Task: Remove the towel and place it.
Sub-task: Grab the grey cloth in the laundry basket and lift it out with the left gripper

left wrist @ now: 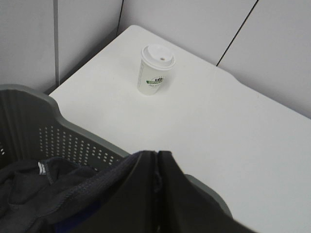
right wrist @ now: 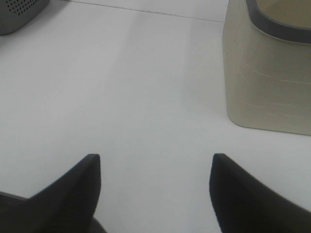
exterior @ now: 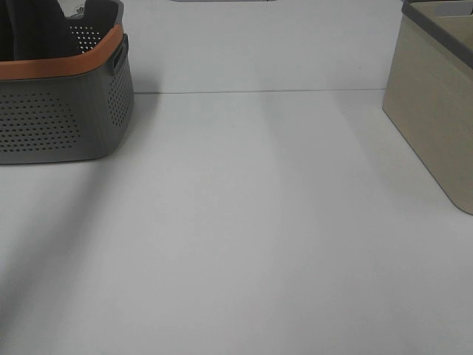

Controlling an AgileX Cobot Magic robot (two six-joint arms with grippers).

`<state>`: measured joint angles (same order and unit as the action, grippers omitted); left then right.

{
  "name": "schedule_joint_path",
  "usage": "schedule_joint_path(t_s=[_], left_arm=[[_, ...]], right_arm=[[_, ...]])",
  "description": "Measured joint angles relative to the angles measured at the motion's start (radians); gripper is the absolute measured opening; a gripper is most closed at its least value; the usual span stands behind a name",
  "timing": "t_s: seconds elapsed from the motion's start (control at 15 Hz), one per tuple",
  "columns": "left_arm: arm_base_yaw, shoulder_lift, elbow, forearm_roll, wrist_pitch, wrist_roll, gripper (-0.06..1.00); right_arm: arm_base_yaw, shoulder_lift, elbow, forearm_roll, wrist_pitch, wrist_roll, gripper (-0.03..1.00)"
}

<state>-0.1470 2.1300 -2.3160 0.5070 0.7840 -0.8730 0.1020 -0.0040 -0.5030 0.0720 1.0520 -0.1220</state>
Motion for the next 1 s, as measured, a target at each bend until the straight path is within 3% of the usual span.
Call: schedule_joint_path(t_s=[0.67,1.0], left_arm=[[-0.004,-0.204,0.000,0.004,-0.175,0.019,0.00],[-0.082,-0.254,0.000,-0.003,-0.308,0.100,0.00]], right_arm=[[0.000,0.000,0.000,0.000,0.000,0.000,0.64],[0.000,0.000,0.000,0.000,0.000,0.000,0.64]])
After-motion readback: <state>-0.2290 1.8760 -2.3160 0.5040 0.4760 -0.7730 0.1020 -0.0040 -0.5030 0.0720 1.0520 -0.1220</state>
